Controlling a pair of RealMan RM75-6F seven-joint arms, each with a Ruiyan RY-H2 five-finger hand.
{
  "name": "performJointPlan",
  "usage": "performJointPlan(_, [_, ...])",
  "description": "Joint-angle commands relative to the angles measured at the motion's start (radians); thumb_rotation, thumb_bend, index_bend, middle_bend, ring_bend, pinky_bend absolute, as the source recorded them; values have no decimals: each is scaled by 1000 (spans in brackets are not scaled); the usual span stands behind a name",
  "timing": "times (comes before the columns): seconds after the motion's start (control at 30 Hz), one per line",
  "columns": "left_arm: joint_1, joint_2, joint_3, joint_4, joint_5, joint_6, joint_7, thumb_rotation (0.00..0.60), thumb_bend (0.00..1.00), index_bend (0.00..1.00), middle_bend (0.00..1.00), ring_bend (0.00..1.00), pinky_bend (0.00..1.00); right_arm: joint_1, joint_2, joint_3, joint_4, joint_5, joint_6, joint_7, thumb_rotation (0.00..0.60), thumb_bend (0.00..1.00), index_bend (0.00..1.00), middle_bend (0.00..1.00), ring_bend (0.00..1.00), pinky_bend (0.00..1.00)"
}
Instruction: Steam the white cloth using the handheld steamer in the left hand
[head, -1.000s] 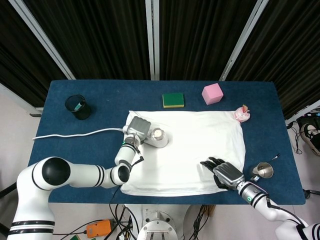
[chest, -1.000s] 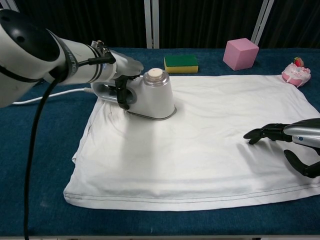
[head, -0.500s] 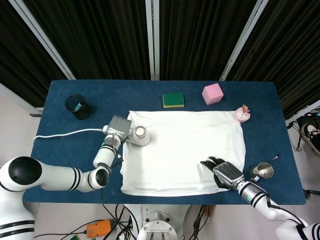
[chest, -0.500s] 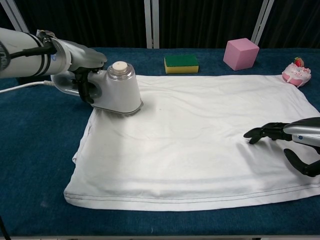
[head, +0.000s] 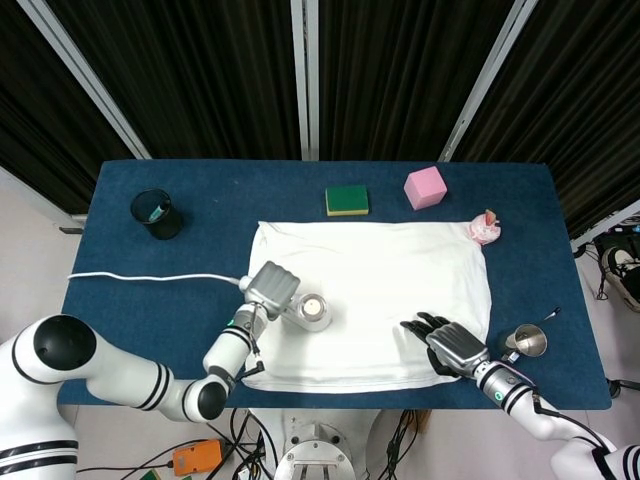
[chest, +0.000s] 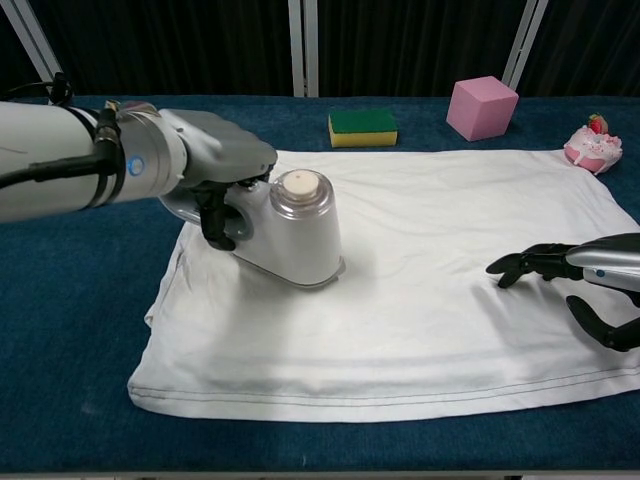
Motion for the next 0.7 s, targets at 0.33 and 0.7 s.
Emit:
performJointPlan(0.33, [-15, -63, -14, 36, -57, 12, 81, 600, 509, 840, 923, 809, 526, 1, -4, -3, 13, -6, 2, 18, 600, 1000, 94, 174, 80, 187])
performJointPlan(0.7, [23, -36, -9, 101, -106, -28, 57, 600, 508, 840, 923, 809, 525, 6, -7, -2, 16, -6, -2, 17, 600, 1000, 94, 174, 80, 187])
